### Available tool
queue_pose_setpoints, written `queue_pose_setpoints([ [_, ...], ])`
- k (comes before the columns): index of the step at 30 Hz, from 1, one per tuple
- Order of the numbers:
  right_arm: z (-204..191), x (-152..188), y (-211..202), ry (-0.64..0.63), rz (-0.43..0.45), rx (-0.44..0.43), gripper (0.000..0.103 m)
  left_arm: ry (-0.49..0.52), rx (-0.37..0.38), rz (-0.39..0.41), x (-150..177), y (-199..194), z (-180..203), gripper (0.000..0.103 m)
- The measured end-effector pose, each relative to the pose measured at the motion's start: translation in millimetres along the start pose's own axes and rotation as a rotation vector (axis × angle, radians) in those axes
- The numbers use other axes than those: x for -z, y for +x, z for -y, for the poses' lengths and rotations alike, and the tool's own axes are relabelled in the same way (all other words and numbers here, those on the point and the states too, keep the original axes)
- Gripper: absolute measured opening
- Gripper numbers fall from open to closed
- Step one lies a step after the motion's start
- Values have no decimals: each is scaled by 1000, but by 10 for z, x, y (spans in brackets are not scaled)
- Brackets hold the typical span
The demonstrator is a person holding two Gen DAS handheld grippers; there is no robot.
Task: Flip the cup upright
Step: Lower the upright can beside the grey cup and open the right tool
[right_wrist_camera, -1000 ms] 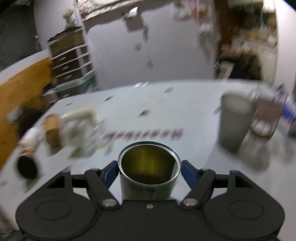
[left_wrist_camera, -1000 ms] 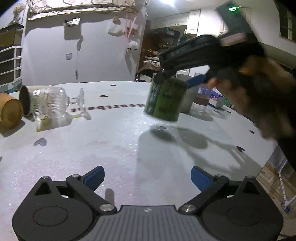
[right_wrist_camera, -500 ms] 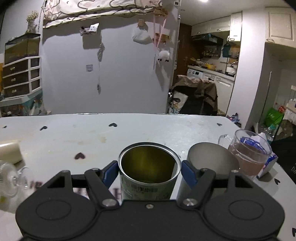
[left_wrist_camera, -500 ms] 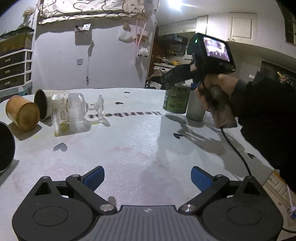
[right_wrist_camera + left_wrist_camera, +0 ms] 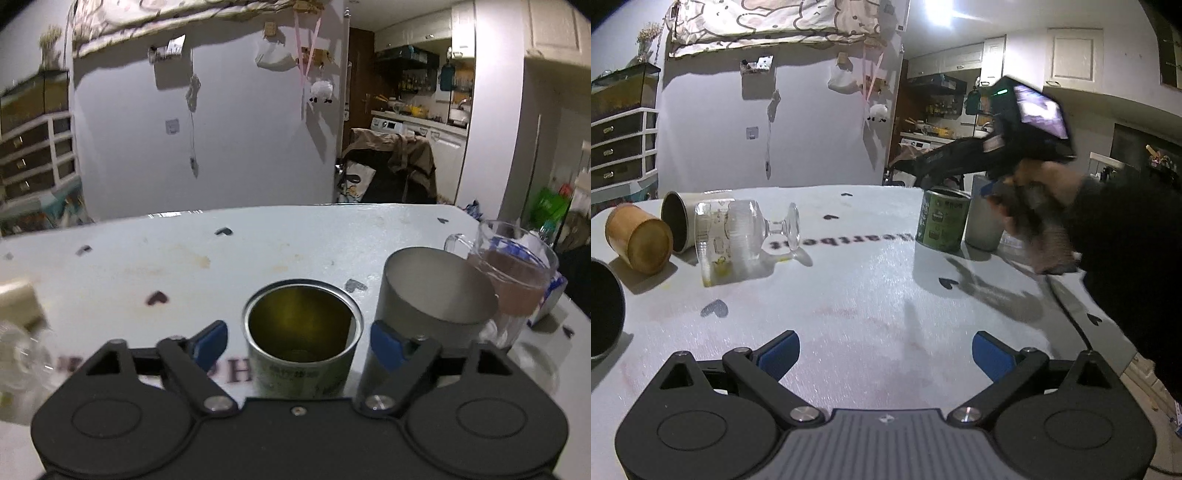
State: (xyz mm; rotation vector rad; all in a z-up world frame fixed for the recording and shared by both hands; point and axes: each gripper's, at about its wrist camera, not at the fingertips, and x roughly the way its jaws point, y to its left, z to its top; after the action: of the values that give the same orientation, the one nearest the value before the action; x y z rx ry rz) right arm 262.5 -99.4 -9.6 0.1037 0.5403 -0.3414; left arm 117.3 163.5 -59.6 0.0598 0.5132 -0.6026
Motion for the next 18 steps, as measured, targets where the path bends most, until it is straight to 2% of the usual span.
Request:
queue_pose_setpoints([
  [8,253,61,-974,0,164,-111,94,19,-36,50,-165,-92,38,99],
  [14,525,367,-1622,1,240,-151,98,33,-55,81,-264,-170,100,99],
  [18,671,628,-1898,-2,281,-131,99,29,-63,102,-288,-216,139,100],
])
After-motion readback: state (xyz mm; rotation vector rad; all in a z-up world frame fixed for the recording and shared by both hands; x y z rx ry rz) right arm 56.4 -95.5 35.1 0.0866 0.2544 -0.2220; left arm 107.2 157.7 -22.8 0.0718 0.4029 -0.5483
